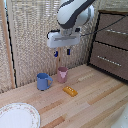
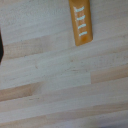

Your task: Caressingly guide your clamp towards the toast. Compassionately possess the toast with your clamp. Gradually tag the toast up from the worktable. Complaisantly, cruise the held-toasty-pillow to your white crockery. Last but notably, liberate the toast onto the shiny white tableware.

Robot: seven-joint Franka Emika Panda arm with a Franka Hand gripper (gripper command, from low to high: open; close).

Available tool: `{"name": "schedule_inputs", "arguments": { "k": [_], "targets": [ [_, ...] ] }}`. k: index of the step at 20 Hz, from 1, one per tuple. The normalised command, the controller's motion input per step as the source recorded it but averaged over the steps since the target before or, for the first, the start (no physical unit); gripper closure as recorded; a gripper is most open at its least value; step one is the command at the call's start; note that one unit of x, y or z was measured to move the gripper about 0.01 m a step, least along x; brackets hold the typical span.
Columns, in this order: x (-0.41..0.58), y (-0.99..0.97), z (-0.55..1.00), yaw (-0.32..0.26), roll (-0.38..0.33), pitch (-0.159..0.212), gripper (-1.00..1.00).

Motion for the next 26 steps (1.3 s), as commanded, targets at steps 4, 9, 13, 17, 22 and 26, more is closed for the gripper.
{"name": "schedule_inputs", "arguments": {
  "k": [4, 9, 13, 17, 22, 26],
  "targets": [
    [-0.106, -0.27, -0.30, 0.057, 0.000, 0.028, -1.00],
    [-0.020, -0.43, -0.36, 0.101, 0.009, 0.046, -1.00],
    [-0.024, -0.39, -0.38, 0.138, 0.003, 0.031, -1.00],
    [-0.091, -0.29, -0.38, 0.147, 0.007, 0.025, -1.00],
    [-0.305, -0.01, -0.43, 0.042, -0.003, 0.052, -1.00],
    [-0.276, 0.00, -0.47, -0.009, -0.031, 0.020, -1.00]
  ]
}}
